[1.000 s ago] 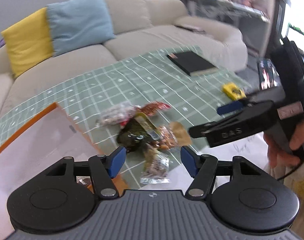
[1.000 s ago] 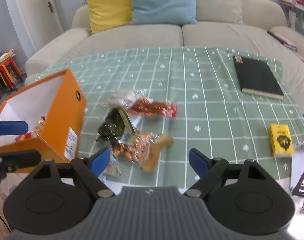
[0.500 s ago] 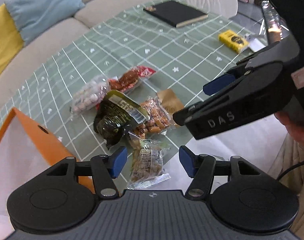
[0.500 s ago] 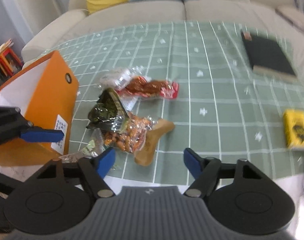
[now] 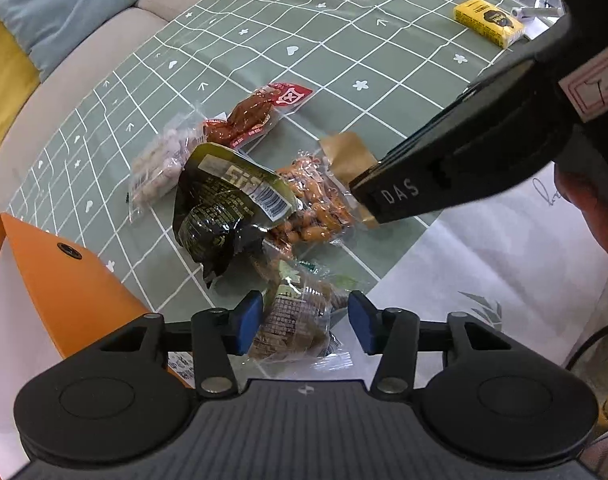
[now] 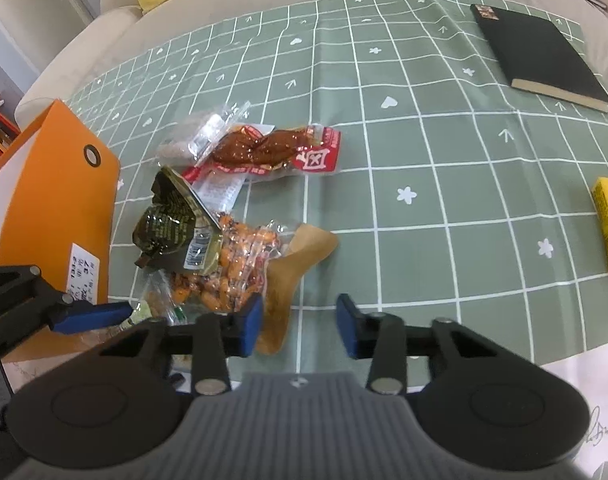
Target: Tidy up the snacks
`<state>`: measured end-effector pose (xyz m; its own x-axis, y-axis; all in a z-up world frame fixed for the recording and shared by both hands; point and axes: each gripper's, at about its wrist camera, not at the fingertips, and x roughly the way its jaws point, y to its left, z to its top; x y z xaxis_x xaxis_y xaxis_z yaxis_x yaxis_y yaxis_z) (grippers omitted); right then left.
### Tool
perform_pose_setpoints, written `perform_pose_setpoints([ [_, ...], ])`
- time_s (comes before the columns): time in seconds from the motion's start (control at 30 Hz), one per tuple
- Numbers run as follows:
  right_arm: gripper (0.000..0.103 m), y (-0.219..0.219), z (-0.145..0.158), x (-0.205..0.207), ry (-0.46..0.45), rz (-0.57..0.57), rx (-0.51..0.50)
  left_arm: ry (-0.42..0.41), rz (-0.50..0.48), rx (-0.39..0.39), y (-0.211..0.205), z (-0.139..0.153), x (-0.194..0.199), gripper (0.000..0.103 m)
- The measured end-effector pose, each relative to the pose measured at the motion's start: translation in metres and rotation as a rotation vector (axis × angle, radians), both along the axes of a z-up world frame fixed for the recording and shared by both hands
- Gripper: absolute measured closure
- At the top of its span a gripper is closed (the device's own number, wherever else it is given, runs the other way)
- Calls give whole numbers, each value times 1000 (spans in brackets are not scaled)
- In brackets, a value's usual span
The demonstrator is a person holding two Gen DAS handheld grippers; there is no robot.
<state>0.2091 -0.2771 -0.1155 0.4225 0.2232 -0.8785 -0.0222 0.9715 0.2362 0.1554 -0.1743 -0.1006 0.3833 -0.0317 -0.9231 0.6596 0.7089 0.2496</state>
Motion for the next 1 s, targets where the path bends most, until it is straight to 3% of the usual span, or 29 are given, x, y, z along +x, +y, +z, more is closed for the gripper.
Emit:
perform_pose_setpoints([
  [0.03,82,1,1,-1,-5,4,1,2,5,-7,0,0,0,51],
  [0.1,98,3,3,-2,-20,19,-4,0,24,-17,1,1,1,52],
  [0.27,103,5,9,-11,-34,20,1,-12,115,-99,11,6,-2,58],
  [0.37,103,1,11,-20,-14,-14,3,-4,141,-157,17,10,-9,60],
  [0.73,103,-9,12,-69,82,-131,74,-11,218,-260,43,18,-54,63],
  [0.87,103,4,13,-86,121,-100,101,-7,280,-300,64,15,-63,64],
  [1.0,94,21,24,-97,63,-16,5,-20,329,-326,81,17,-65,64],
])
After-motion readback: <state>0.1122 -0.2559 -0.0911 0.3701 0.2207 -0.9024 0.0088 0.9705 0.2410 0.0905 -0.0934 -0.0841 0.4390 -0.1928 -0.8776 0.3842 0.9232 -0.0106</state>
